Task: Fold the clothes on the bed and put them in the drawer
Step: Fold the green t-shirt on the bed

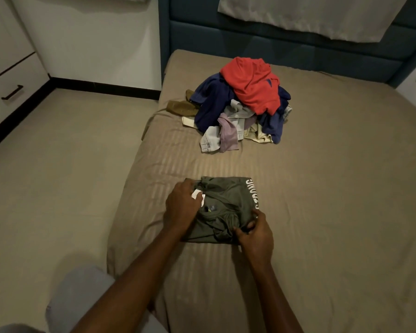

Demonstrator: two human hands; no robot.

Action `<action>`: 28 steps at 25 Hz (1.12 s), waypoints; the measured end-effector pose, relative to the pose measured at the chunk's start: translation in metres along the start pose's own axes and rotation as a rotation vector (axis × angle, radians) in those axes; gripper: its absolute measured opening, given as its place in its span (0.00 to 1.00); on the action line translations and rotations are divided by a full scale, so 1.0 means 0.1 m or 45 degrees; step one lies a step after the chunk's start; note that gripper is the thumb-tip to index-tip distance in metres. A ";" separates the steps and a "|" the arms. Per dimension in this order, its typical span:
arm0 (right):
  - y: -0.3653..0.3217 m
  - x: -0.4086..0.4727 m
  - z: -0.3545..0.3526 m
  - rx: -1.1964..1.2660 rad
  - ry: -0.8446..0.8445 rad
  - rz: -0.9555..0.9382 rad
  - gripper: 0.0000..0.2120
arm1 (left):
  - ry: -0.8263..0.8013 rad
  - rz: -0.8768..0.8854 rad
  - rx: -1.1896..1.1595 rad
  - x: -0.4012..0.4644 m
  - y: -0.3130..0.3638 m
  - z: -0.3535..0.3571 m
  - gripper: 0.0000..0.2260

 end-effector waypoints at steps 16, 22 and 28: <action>-0.21 -0.18 -0.08 -0.221 0.237 -0.279 0.20 | 0.000 0.087 0.139 0.63 0.17 0.07 0.10; 0.01 -0.11 0.10 0.056 0.213 0.126 0.14 | -0.512 0.428 -0.003 -0.35 0.42 0.72 0.12; -0.20 -0.10 0.25 0.674 -0.063 -0.027 0.20 | -0.540 0.234 0.009 -0.31 0.30 0.73 0.09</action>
Point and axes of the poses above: each hand's wrist, its own x-axis towards the middle knuckle, its own z-axis out of the palm, y = z × x, the point moved 10 cm from there along x, towards the middle knuckle, and after that the axes turned 9 degrees about -z, right-handed, at the moved point
